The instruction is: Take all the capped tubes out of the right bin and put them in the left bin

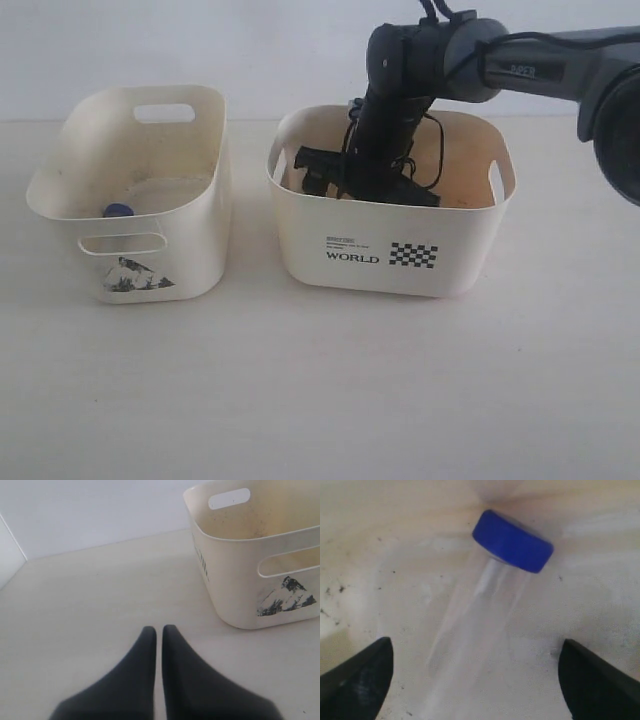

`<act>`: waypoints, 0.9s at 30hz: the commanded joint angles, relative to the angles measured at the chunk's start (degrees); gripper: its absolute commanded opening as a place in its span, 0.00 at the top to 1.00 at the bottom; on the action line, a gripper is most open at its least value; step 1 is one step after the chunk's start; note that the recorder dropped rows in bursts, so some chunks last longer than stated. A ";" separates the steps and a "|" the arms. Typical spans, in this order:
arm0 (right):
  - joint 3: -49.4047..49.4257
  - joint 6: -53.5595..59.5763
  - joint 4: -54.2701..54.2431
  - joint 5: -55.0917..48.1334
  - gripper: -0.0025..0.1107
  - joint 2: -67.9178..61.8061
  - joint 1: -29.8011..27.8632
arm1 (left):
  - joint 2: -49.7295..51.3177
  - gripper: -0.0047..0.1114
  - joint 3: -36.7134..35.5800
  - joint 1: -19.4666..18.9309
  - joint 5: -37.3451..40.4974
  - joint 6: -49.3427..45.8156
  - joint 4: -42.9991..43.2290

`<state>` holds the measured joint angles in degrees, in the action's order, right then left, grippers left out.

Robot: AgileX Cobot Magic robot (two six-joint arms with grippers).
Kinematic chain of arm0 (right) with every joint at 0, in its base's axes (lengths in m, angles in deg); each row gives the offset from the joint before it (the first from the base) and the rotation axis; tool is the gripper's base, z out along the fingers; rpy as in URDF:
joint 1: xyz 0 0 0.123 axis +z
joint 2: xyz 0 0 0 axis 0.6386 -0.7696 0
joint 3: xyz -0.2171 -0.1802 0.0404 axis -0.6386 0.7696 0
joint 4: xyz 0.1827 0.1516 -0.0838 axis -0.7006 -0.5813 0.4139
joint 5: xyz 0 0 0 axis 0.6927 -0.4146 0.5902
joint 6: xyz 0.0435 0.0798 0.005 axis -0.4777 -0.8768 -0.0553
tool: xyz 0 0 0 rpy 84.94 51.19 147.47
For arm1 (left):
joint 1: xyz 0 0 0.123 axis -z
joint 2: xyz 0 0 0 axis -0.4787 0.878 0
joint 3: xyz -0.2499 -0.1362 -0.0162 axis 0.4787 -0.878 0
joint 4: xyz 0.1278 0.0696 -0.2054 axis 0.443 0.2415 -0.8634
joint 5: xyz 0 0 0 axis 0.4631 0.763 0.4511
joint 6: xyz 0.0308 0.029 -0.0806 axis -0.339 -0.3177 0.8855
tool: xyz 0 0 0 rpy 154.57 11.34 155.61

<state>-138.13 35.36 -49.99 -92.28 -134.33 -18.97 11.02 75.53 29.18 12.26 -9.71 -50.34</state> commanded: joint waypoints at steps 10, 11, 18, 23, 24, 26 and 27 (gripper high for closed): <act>-0.19 0.59 0.34 -4.43 0.90 -1.95 -0.14 | 0.03 0.92 0.21 -0.02 -0.19 0.54 0.07; -0.19 1.35 0.34 -5.20 0.98 -1.95 -0.14 | 0.03 0.92 0.21 -0.02 -0.19 0.54 0.07; -0.19 8.85 -0.22 -9.03 0.98 0.46 -0.03 | 0.03 0.92 0.21 -0.02 -0.19 0.54 0.07; -0.19 14.84 -0.38 -8.02 0.98 7.96 -0.03 | 0.03 0.92 0.21 -0.02 -0.19 0.54 0.07; -0.19 16.18 -0.38 -8.26 0.98 9.53 -0.03 | 0.03 0.92 0.21 -0.02 -0.19 0.54 0.07; -0.19 19.28 -0.38 -8.24 0.98 12.70 -0.03 | 0.03 0.92 0.21 -0.02 -0.19 0.54 0.07; -0.19 20.66 -0.38 -8.24 0.98 14.27 -0.03 | 0.03 0.92 0.21 -0.02 -0.19 0.54 0.07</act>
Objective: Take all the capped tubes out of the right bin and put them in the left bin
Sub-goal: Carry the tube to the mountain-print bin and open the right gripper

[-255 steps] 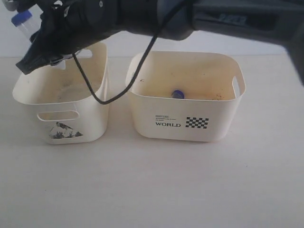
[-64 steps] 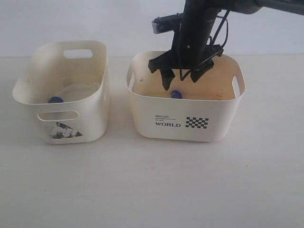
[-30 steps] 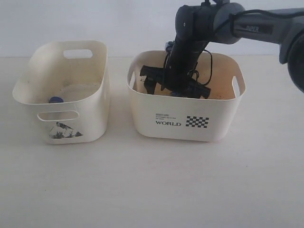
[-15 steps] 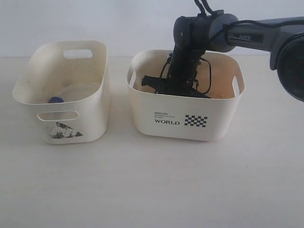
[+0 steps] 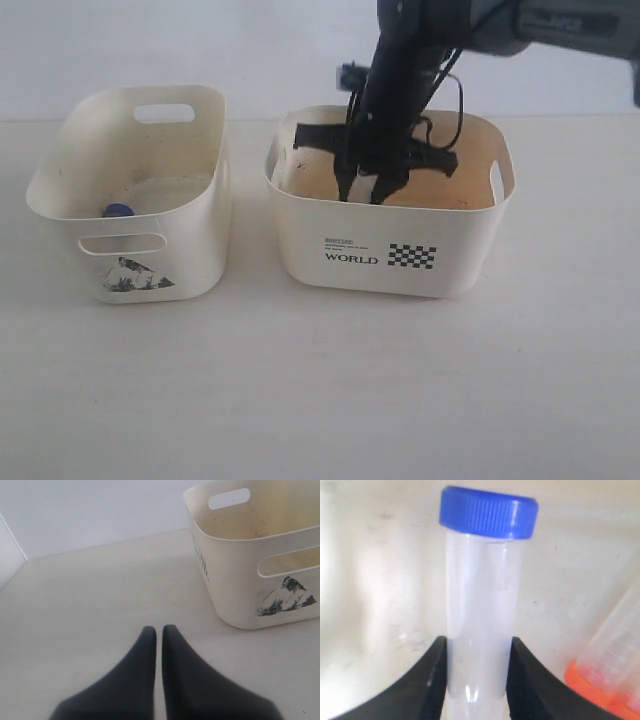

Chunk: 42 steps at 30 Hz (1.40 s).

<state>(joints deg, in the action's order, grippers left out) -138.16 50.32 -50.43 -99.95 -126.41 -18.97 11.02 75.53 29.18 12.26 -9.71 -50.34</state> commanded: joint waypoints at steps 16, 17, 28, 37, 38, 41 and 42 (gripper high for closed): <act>-0.16 53.68 -28.03 28.80 0.98 7.96 13.70 | 0.03 0.92 0.21 -0.02 -0.19 0.54 0.07; -0.16 52.60 -25.46 34.28 0.98 6.72 15.44 | 0.03 0.92 0.21 -0.02 -0.19 0.54 0.07; -0.16 44.42 -20.19 41.42 0.31 -0.66 16.44 | 0.03 0.92 0.21 -0.02 -0.19 0.54 0.07; -0.16 42.59 -17.66 43.80 0.81 2.81 16.44 | 0.03 0.92 0.21 -0.02 -0.19 0.54 0.07; -0.16 42.69 -16.39 43.14 0.93 3.84 16.44 | 0.03 0.92 0.21 -0.02 -0.19 0.54 0.07; -0.16 42.57 -11.76 39.76 0.98 6.77 16.22 | 0.03 0.92 0.21 -0.02 -0.19 0.54 0.07; -0.16 42.22 -11.02 38.16 0.98 7.77 15.82 | 0.03 0.92 0.21 -0.02 -0.19 0.54 0.07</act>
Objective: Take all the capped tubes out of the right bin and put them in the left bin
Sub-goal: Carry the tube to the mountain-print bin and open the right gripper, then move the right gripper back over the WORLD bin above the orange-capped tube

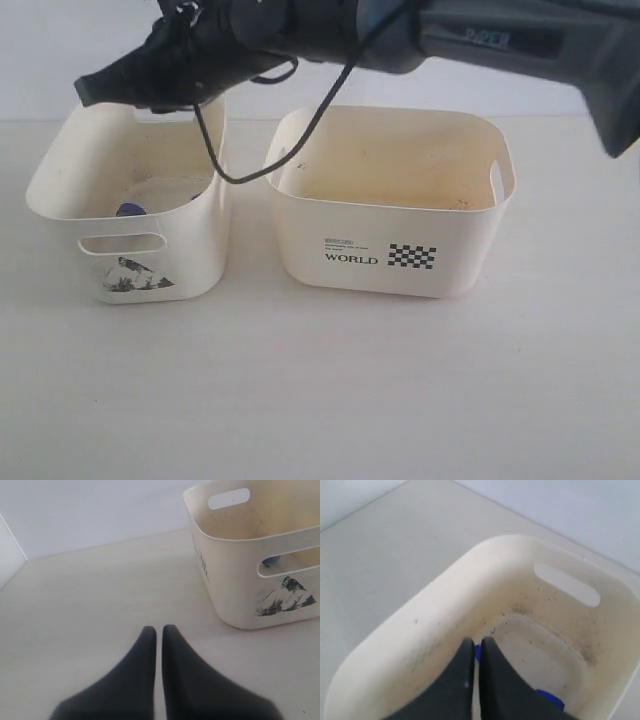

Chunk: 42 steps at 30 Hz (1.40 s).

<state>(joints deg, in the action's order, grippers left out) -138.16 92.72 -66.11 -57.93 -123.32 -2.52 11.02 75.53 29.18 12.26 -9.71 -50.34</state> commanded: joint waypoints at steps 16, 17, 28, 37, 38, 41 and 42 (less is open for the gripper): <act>-0.16 -4.91 14.58 -34.99 0.98 8.91 -12.63 | 0.03 0.92 0.21 -0.02 -0.19 0.54 0.07; -0.16 -6.20 17.74 -34.99 0.98 8.91 -12.83 | 0.03 0.92 0.21 -0.02 -0.19 0.54 0.07; -0.16 -20.02 32.03 -45.56 0.98 7.52 -14.70 | 0.03 0.92 0.21 -0.02 -0.19 0.54 0.07; -0.16 -28.09 35.10 -46.81 0.98 4.23 -14.49 | 0.03 0.92 0.21 -0.02 -0.19 0.54 0.07; -0.16 -28.09 35.10 -46.81 0.98 4.23 -14.49 | 0.03 0.92 0.21 -0.02 -0.19 0.54 0.07; -0.16 -27.35 35.20 -46.81 0.98 4.23 -14.49 | 0.03 0.92 0.21 -0.02 -0.19 0.54 0.07; -0.16 -26.58 35.20 -46.81 0.98 4.23 -14.49 | 0.03 0.92 0.21 -0.02 -0.19 0.54 0.07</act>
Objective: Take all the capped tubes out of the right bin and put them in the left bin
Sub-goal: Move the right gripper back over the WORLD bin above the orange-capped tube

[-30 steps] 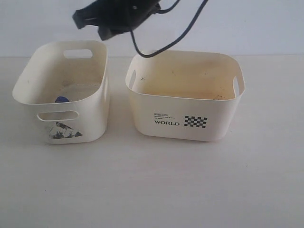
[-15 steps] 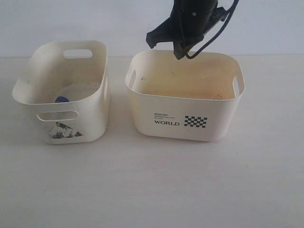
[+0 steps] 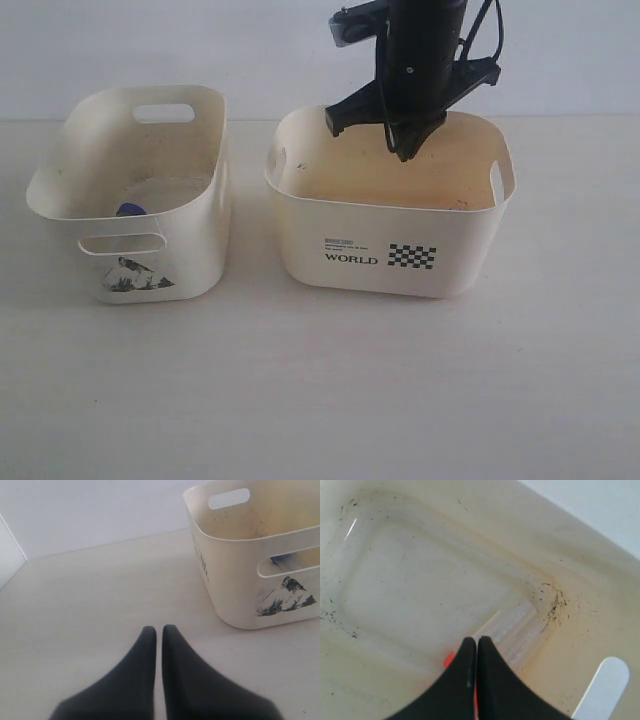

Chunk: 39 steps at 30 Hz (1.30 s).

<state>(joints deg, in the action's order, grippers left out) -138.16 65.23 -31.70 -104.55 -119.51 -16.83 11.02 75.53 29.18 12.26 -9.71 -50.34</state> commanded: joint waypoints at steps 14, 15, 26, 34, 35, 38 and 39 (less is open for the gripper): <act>-0.16 5.18 0.85 -0.19 0.98 0.41 -0.17 | 0.03 0.92 0.21 -0.02 -0.19 0.54 0.07; -0.16 5.18 0.85 -0.19 0.98 0.41 -0.17 | 0.03 0.92 0.21 -0.02 -0.19 0.54 0.07; -0.16 4.18 0.85 0.90 0.98 0.41 -0.17 | 0.03 0.92 0.21 -0.02 -0.19 0.54 0.07; -0.16 4.20 0.85 0.72 0.98 0.41 -0.17 | 0.03 0.92 0.21 -0.02 -0.19 0.54 0.07; -0.16 4.20 0.85 0.72 0.98 0.41 -0.17 | 0.03 0.92 0.21 -0.02 -0.19 0.54 0.07; -0.16 4.20 0.85 -0.15 0.98 0.41 -0.17 | 0.03 0.92 0.21 -0.02 -0.19 0.54 0.07; -0.16 4.20 0.85 -0.19 0.98 0.41 -0.17 | 0.03 0.92 0.21 -0.02 -0.19 0.54 0.07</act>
<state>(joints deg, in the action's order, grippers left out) -138.16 69.73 -31.48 -104.12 -119.51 -16.83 11.02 75.53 29.18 12.26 -9.71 -50.34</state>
